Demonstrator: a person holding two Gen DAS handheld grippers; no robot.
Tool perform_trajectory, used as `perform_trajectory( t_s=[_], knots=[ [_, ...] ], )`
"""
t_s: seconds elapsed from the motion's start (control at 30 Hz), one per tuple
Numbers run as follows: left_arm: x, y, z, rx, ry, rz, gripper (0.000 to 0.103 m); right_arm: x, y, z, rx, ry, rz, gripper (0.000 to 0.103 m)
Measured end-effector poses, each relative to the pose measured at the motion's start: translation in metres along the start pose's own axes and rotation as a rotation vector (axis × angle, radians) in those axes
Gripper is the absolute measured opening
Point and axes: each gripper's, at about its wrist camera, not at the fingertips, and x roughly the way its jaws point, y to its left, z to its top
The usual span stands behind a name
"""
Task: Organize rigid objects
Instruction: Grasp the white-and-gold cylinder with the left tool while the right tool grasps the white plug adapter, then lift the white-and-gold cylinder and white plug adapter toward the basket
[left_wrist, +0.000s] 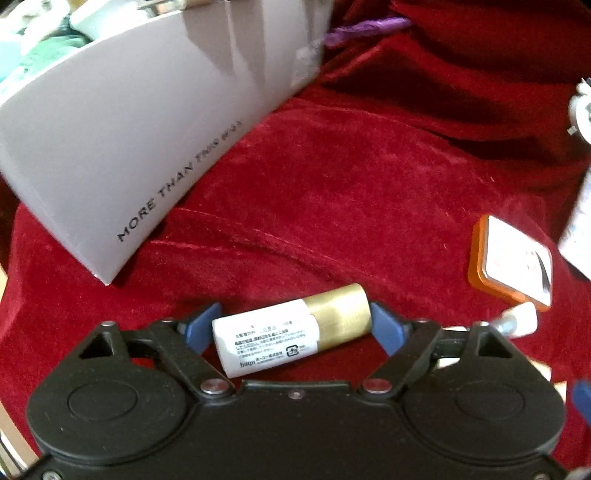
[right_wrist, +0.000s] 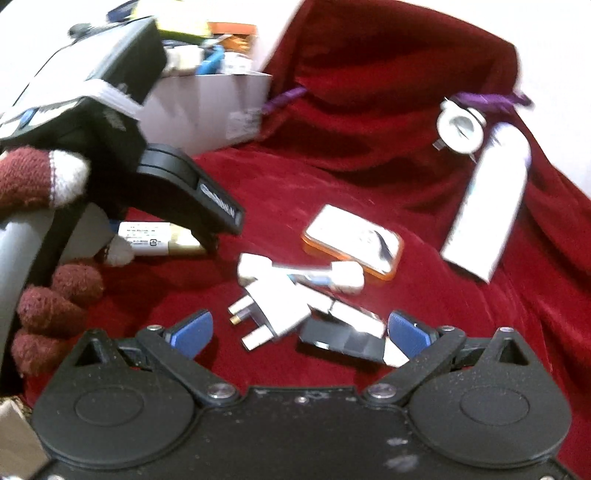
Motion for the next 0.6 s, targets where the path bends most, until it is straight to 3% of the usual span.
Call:
perform_trajectory(
  t_s=[0.17, 0.23, 0.37, 0.43, 0.6],
  knots=[
    [-0.002, 0.011, 0.000, 0.059, 0.025, -0.055, 0.082, 0.017, 0.012, 0.005, -0.090, 0.002, 0.066, 0.097],
    [-0.006, 0.014, -0.001, 0.078, 0.037, -0.072, 0.082, 0.024, 0.016, 0.004, -0.126, 0.013, 0.106, 0.084],
    [-0.014, 0.021, -0.006, 0.103, 0.047, -0.091, 0.082, 0.034, 0.021, 0.004, -0.150, 0.030, 0.160, 0.071],
    [-0.020, 0.023, -0.010, 0.108, 0.050, -0.094, 0.082, 0.035, 0.019, 0.005, -0.124, 0.042, 0.193, 0.051],
    [-0.030, 0.025, -0.019, 0.130, 0.055, -0.103, 0.082, 0.028, 0.022, 0.004, -0.083, 0.067, 0.208, 0.048]
  ],
)
